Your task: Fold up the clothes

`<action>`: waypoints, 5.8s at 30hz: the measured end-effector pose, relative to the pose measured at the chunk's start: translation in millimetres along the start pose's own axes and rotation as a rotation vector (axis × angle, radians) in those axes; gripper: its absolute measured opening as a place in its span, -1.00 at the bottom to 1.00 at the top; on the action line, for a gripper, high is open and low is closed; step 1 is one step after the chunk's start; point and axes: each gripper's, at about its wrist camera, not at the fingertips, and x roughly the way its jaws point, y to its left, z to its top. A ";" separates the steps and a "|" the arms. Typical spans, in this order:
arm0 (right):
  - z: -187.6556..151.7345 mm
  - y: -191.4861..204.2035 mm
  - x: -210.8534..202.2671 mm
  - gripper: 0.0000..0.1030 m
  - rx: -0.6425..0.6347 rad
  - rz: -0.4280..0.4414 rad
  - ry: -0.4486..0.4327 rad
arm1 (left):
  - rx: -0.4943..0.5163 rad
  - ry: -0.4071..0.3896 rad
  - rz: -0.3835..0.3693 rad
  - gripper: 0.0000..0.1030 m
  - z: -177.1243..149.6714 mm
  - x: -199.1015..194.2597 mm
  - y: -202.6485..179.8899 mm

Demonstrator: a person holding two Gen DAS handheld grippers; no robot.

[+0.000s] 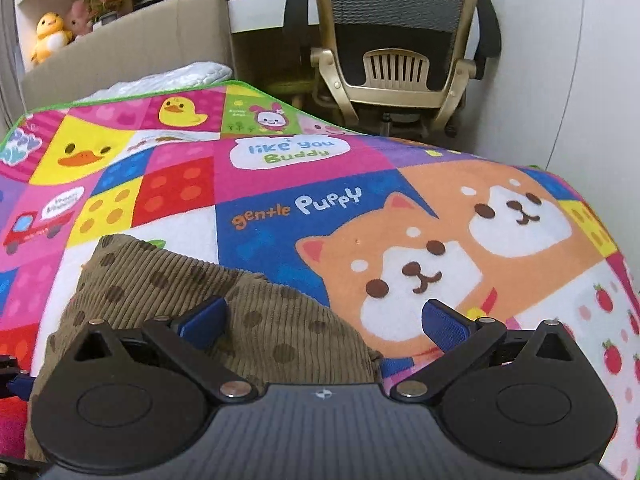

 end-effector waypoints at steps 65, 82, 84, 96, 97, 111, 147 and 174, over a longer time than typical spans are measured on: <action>-66.4 -72.0 -53.7 0.96 0.206 0.311 -0.051 | -0.026 -0.007 0.035 0.92 4.9 -13.2 -28.8; -51.8 -29.6 -33.3 0.01 0.085 0.360 -0.061 | -0.002 -0.112 -0.062 0.27 -4.8 -6.8 -15.7; -39.8 -20.8 -27.7 -0.07 0.073 0.373 -0.063 | -0.015 -0.149 -0.044 0.25 5.6 -15.0 -8.8; 71.1 69.0 63.8 -0.12 -0.055 0.318 -0.195 | 0.032 -0.382 0.167 0.43 59.7 -62.0 47.6; 69.5 70.8 71.6 -0.12 -0.071 0.262 -0.180 | 0.019 -0.371 0.162 0.57 57.6 -62.5 52.6; 28.8 41.6 13.5 0.61 -0.181 0.381 -0.188 | -0.123 -0.244 0.119 0.85 27.9 -65.7 111.1; 61.2 72.0 42.4 0.70 -0.084 0.332 -0.148 | -0.023 -0.317 0.424 0.96 -4.7 -60.4 93.3; 11.4 121.9 36.6 0.33 -0.455 0.183 -0.198 | 0.082 -0.344 0.759 0.97 24.9 -88.6 123.6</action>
